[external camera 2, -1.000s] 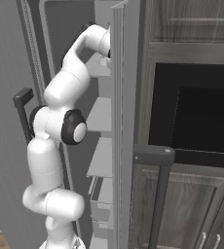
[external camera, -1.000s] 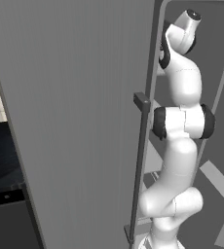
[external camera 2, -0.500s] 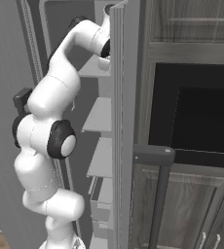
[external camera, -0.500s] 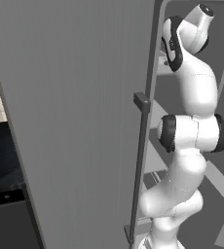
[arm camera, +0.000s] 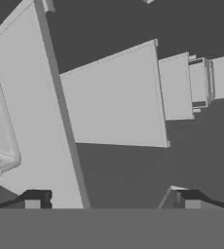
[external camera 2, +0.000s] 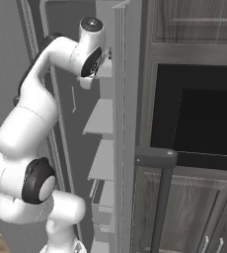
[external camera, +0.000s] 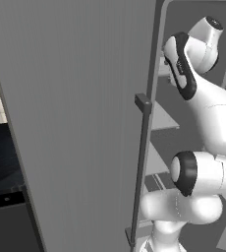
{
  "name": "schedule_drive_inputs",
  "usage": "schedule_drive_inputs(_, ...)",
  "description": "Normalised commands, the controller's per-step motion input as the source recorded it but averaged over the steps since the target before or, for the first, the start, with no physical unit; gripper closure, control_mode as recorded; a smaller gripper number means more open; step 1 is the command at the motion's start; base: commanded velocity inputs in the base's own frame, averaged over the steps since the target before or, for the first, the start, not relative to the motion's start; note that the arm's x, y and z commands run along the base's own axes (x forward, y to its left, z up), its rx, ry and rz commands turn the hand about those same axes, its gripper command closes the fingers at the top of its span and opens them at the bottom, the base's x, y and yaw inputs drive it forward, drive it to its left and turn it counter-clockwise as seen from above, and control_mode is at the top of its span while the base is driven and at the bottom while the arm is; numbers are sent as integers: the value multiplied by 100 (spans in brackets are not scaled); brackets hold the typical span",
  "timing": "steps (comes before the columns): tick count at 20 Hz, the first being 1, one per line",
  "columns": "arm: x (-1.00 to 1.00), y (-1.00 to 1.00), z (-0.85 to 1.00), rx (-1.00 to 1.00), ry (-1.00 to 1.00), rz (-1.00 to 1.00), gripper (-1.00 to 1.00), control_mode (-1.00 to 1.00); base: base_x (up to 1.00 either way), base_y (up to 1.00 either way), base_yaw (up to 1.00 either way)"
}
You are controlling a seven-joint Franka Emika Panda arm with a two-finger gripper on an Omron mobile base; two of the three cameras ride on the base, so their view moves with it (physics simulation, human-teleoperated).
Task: Take the garlic and eggplant out of the freezer and place them in the tupperware container on the counter. Then put the tupperware containing the vegetables back in the freezer.
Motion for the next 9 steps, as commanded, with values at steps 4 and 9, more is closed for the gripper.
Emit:
schedule_drive_inputs(4, -100, 3, -41, 0, -1, 0, -100, -100, 0, 0, 0)
schedule_drive_inputs(9, -100, 0, -47, 0, 0, 0, -100, -100, 0, 0, 0)
